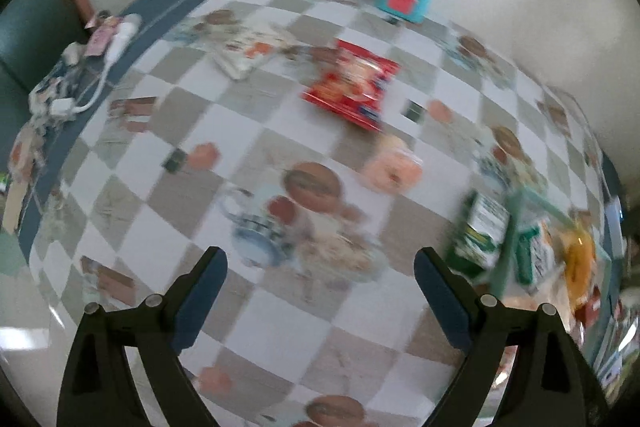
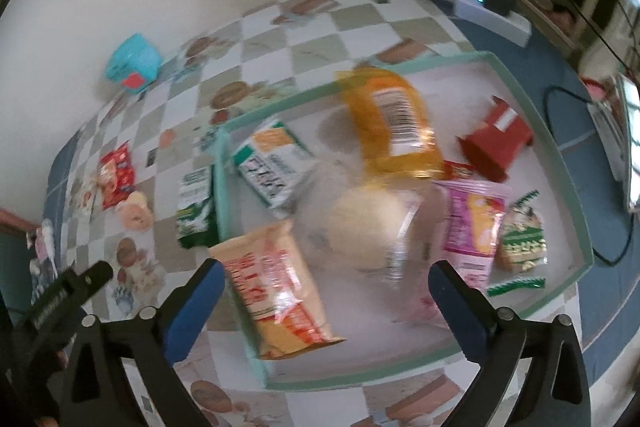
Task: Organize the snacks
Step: 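Move both open tools back toward the snack pile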
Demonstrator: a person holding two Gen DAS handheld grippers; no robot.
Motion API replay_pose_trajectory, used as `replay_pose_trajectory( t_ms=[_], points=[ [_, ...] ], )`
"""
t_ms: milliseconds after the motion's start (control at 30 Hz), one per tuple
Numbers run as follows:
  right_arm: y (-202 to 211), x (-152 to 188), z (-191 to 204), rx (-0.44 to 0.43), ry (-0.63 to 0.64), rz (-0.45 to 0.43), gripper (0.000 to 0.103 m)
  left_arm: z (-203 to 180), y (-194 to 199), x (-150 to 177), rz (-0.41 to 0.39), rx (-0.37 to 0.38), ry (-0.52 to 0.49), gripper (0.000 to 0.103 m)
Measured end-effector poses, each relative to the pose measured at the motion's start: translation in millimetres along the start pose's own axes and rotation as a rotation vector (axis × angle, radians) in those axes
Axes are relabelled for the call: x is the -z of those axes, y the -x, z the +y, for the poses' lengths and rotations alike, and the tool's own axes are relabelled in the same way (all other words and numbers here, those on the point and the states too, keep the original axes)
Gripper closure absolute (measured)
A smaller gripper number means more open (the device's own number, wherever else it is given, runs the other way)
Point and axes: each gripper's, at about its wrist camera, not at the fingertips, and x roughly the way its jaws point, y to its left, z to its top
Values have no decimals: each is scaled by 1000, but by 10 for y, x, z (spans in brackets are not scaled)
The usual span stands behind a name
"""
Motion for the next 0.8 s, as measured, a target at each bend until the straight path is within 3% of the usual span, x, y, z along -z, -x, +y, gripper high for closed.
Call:
replay_pose_trajectory(
  t_ms=[233,433,800],
  points=[
    [-29,82,299,-53,81,8,0,486,20,-164,-38,-62,104,8],
    [-64,124,481,-130,97,10,0,834,26,-237,-41,-70,190,8],
    [-120,62,785,-227,99,-29,0,1030,-13,-316,-38,-63,230,8]
  ],
)
